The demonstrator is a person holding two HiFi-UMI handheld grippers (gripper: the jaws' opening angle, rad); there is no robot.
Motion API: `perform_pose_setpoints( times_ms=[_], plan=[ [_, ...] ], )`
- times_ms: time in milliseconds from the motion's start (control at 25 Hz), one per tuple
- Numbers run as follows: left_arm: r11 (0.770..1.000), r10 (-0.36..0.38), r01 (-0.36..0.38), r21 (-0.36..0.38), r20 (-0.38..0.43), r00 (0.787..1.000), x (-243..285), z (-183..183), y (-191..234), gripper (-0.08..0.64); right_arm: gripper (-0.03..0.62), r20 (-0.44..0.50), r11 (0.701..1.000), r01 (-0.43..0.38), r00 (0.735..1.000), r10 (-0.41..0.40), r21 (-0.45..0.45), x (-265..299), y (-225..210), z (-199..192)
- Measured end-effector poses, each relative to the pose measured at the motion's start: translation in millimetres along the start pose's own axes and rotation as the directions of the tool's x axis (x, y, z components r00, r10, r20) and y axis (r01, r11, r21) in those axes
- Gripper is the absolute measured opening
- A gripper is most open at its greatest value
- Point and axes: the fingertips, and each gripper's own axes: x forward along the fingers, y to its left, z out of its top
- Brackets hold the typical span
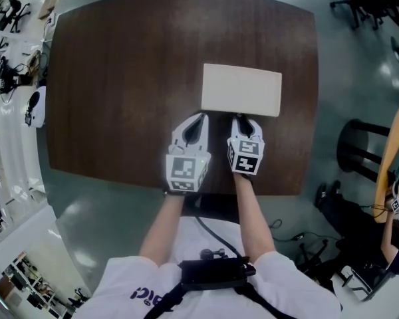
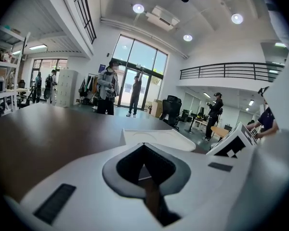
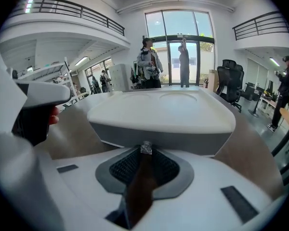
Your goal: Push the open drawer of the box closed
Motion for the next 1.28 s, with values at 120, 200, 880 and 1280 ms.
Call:
perform_pose_setpoints(
  times_ms=[120,200,880,1280],
  plan=[
    [1.0,0.011,-0.011,-0.003,0.0,1.0,2.0,1.0,4.6,-0.005,0.078,0.005,1.0,0.011,1.0,-0.011,-0.028,3.0,0.8,2.9],
    [1.0,0.017,-0.017,-0.004,0.001,1.0,1.5,-0.1,6.7,-0.005,0.078,0.008,0.999,0.018,1.0,-0.018,-0.034,4.2,1.3,2.5],
    [0.999,-0.016,0.015,0.035,0.042,0.999,-51.4,5.2,-7.1,-0.005,0.078,0.062,0.999,0.046,0.997,-0.045,-0.023,-23.9,10.5,-5.8],
    [0.996,-0.03,0.021,0.081,0.111,0.993,-118.0,23.2,-19.1,-0.005,0.078,0.193,0.998,0.049,0.98,-0.056,0.042,-112.1,35.9,-10.5]
  ],
)
